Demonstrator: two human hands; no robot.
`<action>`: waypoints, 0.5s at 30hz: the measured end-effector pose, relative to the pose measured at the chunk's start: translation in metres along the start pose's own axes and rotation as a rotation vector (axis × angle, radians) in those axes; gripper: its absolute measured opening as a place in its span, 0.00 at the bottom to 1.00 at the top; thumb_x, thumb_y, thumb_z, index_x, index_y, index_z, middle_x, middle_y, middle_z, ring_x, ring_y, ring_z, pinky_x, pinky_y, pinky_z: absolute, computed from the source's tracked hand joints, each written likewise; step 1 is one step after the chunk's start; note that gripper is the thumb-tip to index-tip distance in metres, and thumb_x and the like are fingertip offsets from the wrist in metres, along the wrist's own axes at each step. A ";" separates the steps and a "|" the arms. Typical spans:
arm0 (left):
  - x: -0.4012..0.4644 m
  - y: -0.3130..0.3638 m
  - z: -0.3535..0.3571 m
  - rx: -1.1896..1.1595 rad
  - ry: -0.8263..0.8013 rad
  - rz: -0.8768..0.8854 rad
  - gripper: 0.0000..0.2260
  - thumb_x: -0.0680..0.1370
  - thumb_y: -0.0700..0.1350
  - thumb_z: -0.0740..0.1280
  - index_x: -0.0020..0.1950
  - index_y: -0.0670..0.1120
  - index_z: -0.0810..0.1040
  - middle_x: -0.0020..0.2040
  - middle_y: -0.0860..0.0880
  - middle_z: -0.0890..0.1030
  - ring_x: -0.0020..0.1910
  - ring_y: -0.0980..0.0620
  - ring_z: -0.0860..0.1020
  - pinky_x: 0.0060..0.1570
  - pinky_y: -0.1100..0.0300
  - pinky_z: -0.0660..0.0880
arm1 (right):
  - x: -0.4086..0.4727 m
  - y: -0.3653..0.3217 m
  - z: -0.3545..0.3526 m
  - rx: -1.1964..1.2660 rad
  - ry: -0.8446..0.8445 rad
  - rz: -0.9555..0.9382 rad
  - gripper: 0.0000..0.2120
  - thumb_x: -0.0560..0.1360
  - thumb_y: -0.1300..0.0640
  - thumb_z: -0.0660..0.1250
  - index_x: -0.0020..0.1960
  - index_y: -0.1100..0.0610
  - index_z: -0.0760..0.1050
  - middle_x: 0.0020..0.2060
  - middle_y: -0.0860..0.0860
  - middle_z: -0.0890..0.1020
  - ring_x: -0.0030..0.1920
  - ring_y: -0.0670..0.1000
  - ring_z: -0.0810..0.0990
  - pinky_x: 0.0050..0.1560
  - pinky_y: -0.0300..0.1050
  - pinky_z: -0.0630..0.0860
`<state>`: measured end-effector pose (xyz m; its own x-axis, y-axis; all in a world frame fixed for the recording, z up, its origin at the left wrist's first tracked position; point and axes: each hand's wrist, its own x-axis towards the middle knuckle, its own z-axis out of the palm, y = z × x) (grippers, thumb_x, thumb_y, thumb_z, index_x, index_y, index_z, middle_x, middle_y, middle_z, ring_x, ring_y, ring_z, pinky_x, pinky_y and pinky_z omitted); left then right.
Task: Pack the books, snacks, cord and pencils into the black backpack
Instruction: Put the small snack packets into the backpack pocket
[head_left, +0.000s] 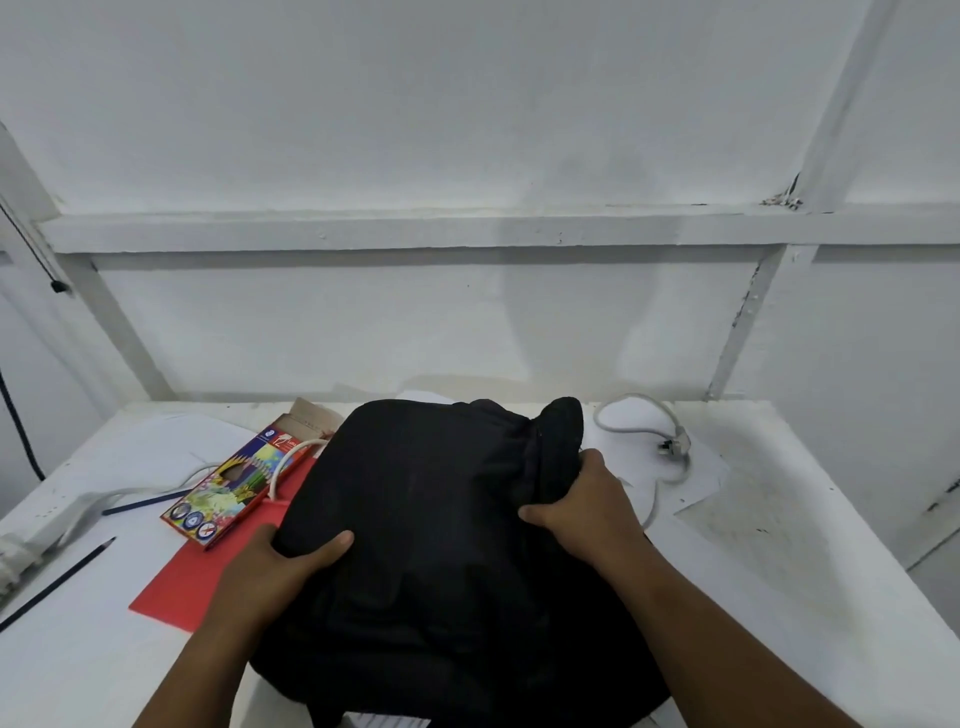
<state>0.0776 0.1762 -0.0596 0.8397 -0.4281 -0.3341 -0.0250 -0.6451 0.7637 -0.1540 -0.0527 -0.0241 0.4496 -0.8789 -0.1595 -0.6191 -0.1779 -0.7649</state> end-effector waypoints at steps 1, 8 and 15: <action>0.000 0.000 0.000 -0.008 0.008 0.007 0.33 0.57 0.69 0.80 0.51 0.50 0.78 0.47 0.52 0.84 0.46 0.48 0.83 0.51 0.46 0.80 | 0.001 0.004 0.001 0.012 0.007 -0.005 0.30 0.61 0.52 0.80 0.56 0.55 0.68 0.48 0.49 0.79 0.48 0.51 0.79 0.48 0.46 0.76; 0.001 0.001 -0.005 -0.094 0.022 0.017 0.20 0.69 0.56 0.79 0.48 0.42 0.80 0.45 0.42 0.84 0.44 0.41 0.82 0.51 0.41 0.79 | 0.003 0.013 0.002 0.333 -0.092 0.106 0.18 0.66 0.48 0.74 0.55 0.48 0.77 0.47 0.46 0.84 0.47 0.47 0.83 0.53 0.50 0.80; 0.000 0.003 0.000 -0.017 0.060 0.119 0.11 0.75 0.52 0.74 0.47 0.46 0.79 0.45 0.45 0.83 0.44 0.44 0.81 0.44 0.49 0.76 | -0.004 -0.004 0.020 0.161 -0.014 -0.013 0.30 0.59 0.43 0.80 0.58 0.48 0.76 0.51 0.41 0.82 0.52 0.46 0.81 0.54 0.42 0.76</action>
<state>0.0774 0.1740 -0.0577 0.8625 -0.4616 -0.2075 -0.1175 -0.5814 0.8051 -0.1402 -0.0396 -0.0334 0.4667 -0.8704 -0.1570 -0.5025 -0.1149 -0.8569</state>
